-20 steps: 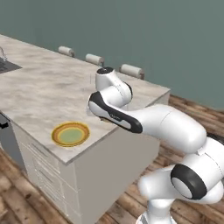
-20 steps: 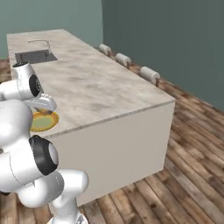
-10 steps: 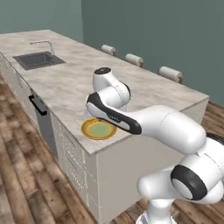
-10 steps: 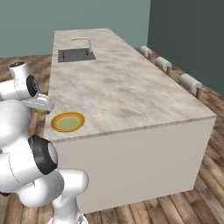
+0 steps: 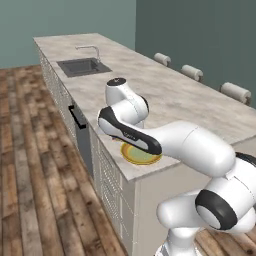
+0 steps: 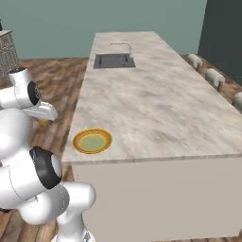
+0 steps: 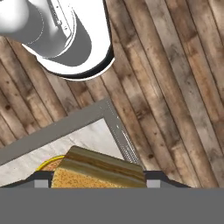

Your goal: Take the baked cake out of the oven and place it on the plate for cooling. Then close the oven door.

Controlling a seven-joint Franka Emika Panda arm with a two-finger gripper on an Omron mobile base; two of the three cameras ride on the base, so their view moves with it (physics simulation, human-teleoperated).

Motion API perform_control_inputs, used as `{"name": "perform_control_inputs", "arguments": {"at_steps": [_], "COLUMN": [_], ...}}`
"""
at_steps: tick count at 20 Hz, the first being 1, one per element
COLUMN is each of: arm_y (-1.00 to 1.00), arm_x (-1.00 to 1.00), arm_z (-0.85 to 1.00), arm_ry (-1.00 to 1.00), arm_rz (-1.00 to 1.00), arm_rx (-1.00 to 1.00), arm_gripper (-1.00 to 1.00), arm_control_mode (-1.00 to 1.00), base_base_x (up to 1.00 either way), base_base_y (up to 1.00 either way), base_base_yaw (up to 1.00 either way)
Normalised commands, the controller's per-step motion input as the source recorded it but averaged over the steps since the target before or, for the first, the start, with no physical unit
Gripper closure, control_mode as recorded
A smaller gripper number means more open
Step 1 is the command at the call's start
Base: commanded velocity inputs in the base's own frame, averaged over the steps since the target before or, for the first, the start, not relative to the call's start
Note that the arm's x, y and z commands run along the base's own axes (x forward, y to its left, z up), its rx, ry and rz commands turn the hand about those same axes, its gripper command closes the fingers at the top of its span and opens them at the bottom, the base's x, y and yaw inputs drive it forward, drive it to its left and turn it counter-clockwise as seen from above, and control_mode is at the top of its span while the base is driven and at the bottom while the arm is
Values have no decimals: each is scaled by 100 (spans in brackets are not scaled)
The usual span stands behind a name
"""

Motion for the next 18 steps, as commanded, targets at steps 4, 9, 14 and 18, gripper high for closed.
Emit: {"name": "perform_control_inputs", "arguments": {"at_steps": [4, 9, 14, 18], "arm_y": [0, -11, -81, -92], "arm_x": [0, 0, 4, 37], "arm_z": [0, -1, -12, -23], "arm_ry": [0, 0, 3, 11], "arm_rz": [0, 5, 5, 0], "arm_rx": [0, 0, 7, 9], "arm_gripper": [100, 100, 100, 100], "arm_control_mode": [100, -100, -100, -100], "base_base_x": [63, 26, 0, 0], "base_base_y": [-14, -26, 0, 0], "base_base_yaw": [29, 20, 0, 0]}}
